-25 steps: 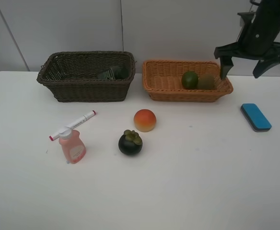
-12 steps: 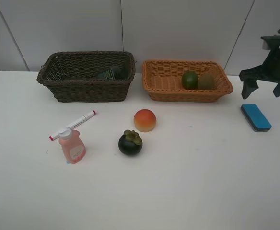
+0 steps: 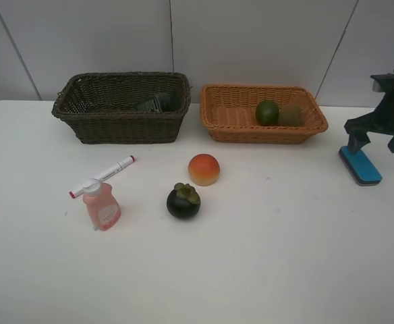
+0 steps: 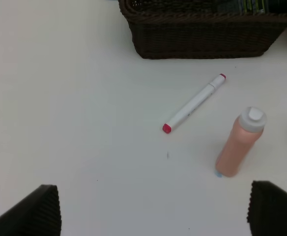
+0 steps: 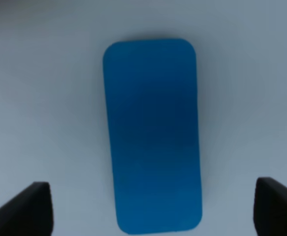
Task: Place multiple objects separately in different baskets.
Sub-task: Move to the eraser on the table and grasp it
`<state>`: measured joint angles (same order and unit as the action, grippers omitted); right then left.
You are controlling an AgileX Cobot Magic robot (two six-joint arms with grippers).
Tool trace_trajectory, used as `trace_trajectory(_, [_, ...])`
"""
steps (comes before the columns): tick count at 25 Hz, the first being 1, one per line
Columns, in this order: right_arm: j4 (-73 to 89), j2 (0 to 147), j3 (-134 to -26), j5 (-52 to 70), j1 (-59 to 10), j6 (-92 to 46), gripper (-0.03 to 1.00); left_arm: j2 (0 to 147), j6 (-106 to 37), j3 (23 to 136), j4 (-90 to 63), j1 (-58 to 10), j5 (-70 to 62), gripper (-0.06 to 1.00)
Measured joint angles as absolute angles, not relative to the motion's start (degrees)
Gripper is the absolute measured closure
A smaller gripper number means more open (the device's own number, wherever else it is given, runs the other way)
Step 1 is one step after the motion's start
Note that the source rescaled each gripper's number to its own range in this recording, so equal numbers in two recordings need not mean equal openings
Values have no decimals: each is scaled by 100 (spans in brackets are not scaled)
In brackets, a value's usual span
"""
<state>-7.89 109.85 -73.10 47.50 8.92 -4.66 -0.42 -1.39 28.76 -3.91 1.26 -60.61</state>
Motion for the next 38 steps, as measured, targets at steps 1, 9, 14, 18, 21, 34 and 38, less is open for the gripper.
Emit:
trace_trajectory(1, [-746, 11047, -7310, 4703, 906, -496, -1, -42, -139, 2876, -391, 126, -6061, -5])
trace_trajectory(9, [-609, 11469, -7310, 4552, 1039, -585, -1, -42, -139, 2876, -391, 126, -6061, -5])
trace_trajectory(14, [-598, 11507, -7310, 4489, 1085, -590, -1, -42, -139, 2876, -391, 126, -6061, -5])
trace_trajectory(18, [-591, 11512, -7310, 4407, 1107, -590, -1, -42, -139, 2876, -391, 126, -6061, -5])
trace_trajectory(21, [-591, 11512, -7310, 4401, 1107, -590, -1, -42, -139, 2876, -391, 126, -6061, -5])
trace_trajectory(34, [-566, 11598, -7310, 4361, 1107, -590, -1, -42, -139, 2876, -391, 126, -6061, -5])
trace_trajectory(38, [-533, 11756, -7310, 4366, 1107, -629, -1, -42, -139, 2876, -391, 126, -6061, -5])
